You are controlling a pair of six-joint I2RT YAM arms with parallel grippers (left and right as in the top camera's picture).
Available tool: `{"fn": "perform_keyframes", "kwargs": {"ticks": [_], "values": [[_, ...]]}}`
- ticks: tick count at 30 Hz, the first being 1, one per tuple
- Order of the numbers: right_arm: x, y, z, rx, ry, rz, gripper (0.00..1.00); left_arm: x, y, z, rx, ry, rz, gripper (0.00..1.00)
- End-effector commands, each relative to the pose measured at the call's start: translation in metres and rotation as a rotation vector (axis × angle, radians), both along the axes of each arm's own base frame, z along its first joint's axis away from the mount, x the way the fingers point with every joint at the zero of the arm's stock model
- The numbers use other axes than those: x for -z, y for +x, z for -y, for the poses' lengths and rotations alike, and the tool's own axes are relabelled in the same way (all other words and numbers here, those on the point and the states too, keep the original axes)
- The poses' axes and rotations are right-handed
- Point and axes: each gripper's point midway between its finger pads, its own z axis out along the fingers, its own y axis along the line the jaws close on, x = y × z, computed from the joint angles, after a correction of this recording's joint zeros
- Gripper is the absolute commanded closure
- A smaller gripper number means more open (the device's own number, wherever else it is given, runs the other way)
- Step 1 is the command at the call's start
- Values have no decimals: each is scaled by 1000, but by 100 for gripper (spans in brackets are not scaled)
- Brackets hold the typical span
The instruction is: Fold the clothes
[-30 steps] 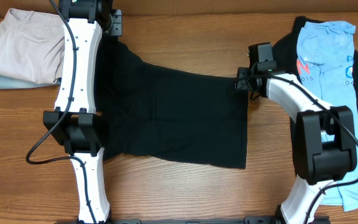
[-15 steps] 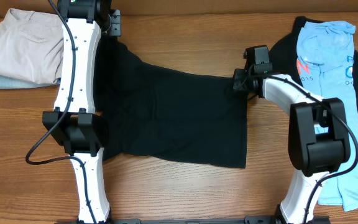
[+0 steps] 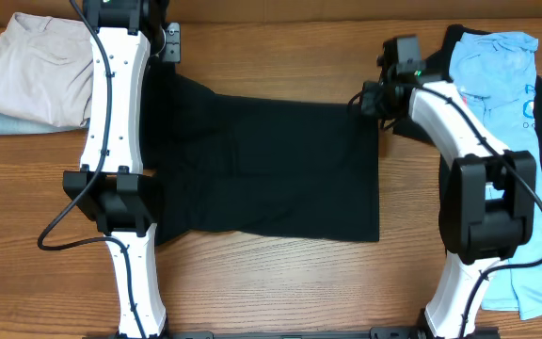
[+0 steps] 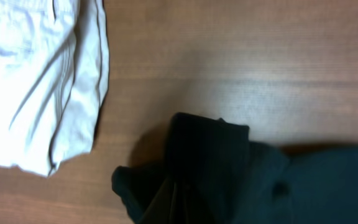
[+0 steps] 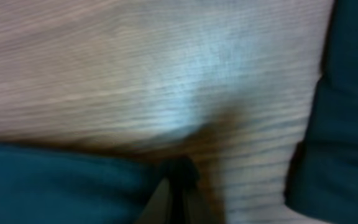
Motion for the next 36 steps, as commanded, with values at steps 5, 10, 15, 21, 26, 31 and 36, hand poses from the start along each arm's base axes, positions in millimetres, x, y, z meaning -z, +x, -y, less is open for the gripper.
{"fn": "perform_keyframes", "kwargs": {"ticks": [5, 10, 15, 21, 26, 31, 36], "values": [[-78, -28, -2, -37, 28, 27, 96, -2, -29, -3, -10, -12, -96, 96], [-72, -58, 2, -30, 18, -93, 96, 6, -50, 18, 73, -118, -191, 96], [-68, -72, 2, -8, 40, -157, 96, -1, -58, 32, 109, -184, -196, 96], [-67, -80, -3, -49, 64, -187, 96, -11, -94, 23, 152, -134, -248, 96], [-66, -95, -3, -52, 79, -247, 96, -12, -126, 25, 215, -140, -302, 96], [-63, -111, 1, -42, 90, -316, 96, 17, -149, 38, 289, -210, -424, 96], [-53, -132, 4, -49, 78, -403, 96, 65, -171, 27, 254, -186, -571, 96]]}}
